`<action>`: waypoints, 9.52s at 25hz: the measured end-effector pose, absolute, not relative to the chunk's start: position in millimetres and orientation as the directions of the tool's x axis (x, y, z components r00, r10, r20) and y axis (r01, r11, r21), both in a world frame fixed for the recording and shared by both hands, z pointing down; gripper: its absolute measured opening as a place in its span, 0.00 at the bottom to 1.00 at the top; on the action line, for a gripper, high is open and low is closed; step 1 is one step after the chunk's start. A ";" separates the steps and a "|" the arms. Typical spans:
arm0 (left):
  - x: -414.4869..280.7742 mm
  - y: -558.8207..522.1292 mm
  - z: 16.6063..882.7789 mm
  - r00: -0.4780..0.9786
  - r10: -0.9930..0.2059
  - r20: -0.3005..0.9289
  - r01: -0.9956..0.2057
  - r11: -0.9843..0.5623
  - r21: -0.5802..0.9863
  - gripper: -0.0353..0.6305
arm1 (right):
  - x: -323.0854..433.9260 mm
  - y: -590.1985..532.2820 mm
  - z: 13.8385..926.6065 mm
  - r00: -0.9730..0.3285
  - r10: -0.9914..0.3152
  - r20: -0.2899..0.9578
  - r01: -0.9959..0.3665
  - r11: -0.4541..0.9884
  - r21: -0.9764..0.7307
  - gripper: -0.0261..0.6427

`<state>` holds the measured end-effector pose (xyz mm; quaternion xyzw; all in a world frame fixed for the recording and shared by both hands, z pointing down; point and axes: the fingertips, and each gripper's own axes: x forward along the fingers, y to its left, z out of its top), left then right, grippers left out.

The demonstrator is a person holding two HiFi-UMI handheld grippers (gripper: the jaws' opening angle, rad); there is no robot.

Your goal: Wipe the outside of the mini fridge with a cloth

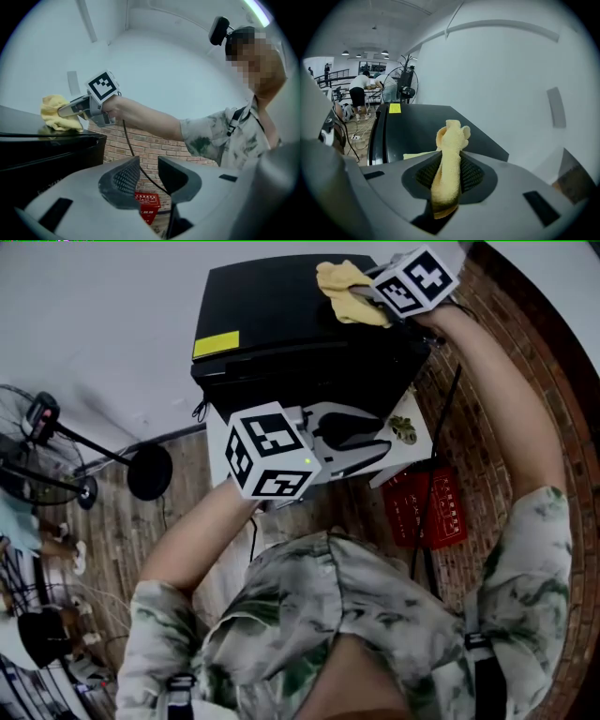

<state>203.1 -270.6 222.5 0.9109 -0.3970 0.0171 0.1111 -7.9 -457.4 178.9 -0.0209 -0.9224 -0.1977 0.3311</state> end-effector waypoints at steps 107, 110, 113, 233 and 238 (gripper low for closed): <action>293.5 -409.2 279.8 0.493 -0.858 0.147 -0.868 -0.474 0.146 0.22 | 44.9 -665.6 241.1 -0.960 -0.020 0.278 0.009 0.994 0.105 0.18; 289.8 -424.8 286.0 0.449 -0.881 0.150 -0.891 -0.428 0.151 0.22 | 28.6 -672.5 258.2 -0.962 0.010 0.272 0.029 0.997 0.068 0.18; 286.7 -437.3 292.4 0.403 -0.900 0.163 -0.913 -0.384 0.141 0.22 | 17.4 -671.5 281.1 -0.958 0.054 0.281 0.064 0.998 0.029 0.18; 256.5 -442.8 335.5 0.266 -0.941 0.210 -0.946 -0.212 0.247 0.22 | 112.0 -555.1 341.6 -0.924 0.305 0.231 0.285 0.951 -0.116 0.18; 253.6 -439.7 336.3 0.250 -0.945 0.211 -0.948 -0.195 0.252 0.22 | 108.5 -548.6 381.4 -0.913 0.277 0.300 0.273 0.960 -0.054 0.18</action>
